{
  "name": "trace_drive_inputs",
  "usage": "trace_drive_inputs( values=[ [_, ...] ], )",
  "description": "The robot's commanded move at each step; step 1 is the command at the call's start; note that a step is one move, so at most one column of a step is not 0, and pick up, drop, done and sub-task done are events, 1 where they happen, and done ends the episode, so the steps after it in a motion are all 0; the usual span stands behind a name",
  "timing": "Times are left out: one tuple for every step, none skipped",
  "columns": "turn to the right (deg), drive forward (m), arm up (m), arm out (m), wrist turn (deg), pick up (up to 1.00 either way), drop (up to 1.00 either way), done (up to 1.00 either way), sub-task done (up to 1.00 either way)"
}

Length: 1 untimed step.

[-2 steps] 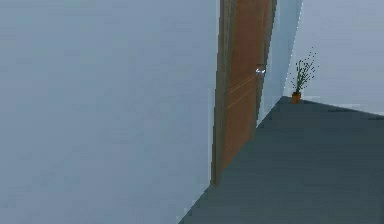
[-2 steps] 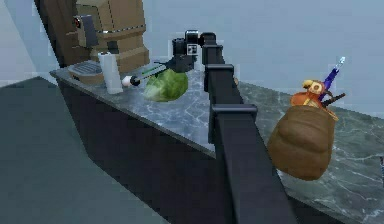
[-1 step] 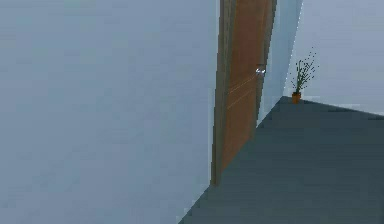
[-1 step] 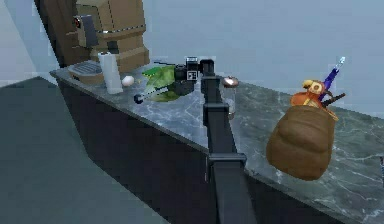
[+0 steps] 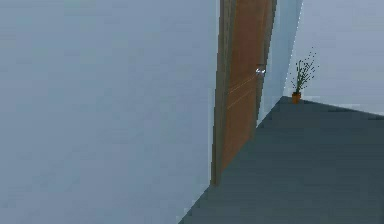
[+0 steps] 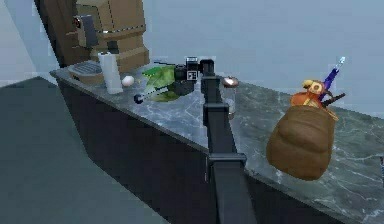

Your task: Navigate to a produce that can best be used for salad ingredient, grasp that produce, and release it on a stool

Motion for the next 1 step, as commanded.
trace_drive_inputs(
  values=[
    [0.0,0.00,0.08,0.00,0.0,0.00,0.00,0.00,0.00]
  ],
)
